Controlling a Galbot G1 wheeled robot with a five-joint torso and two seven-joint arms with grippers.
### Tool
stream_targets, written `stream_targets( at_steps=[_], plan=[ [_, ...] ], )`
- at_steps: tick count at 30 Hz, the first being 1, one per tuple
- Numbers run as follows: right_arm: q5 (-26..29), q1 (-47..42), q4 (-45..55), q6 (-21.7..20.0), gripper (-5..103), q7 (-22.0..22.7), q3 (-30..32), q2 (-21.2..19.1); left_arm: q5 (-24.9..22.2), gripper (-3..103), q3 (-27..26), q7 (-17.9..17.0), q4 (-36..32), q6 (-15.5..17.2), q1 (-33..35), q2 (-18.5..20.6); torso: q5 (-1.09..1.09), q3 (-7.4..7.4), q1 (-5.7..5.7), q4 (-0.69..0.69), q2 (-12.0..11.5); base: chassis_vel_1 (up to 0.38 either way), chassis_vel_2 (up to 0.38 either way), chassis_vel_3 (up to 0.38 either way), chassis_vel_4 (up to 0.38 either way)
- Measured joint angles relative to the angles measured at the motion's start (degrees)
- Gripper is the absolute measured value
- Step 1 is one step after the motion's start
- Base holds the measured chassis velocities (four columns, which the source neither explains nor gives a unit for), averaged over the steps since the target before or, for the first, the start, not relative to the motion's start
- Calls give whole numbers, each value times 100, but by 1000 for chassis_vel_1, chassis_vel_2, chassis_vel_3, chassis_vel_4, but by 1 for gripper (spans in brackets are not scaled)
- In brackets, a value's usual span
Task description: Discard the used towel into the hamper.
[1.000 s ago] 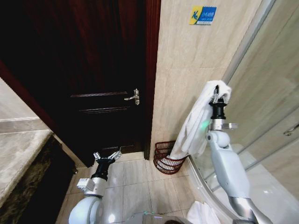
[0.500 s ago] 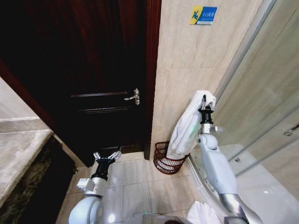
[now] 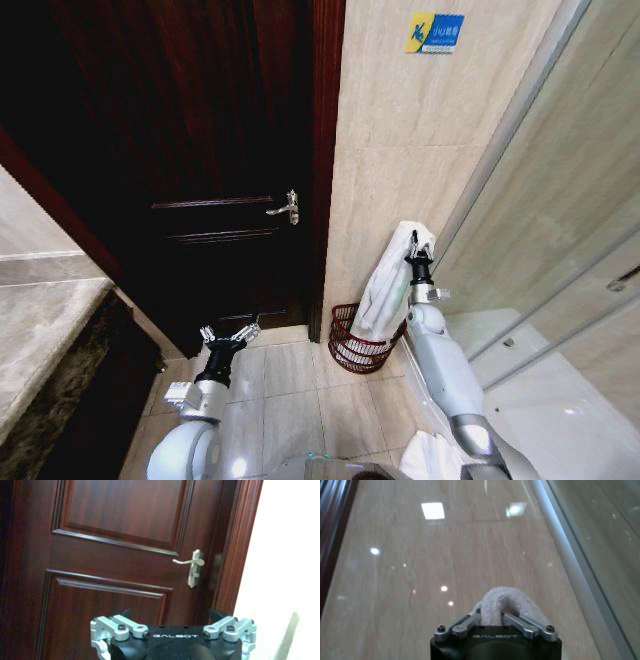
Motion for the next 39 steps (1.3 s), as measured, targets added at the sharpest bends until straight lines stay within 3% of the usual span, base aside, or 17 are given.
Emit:
stream_targets(
  at_steps=[14,25,39],
  plan=[
    [-9,353,-1143,435,6,-275,-87,85,1,100,0,0,0,0,0,0,1,0,0,0,0,0,0,0,0],
    [257,1201,-1725,306,6,-219,-57,179,0,100,0,0,0,0,0,0,0,0,0,2,0,0,0,0,0],
    [280,808,-2014,405,6,-317,29,466,0,100,0,0,0,0,0,0,-2,0,0,1,0,0,0,0,0]
  ],
)
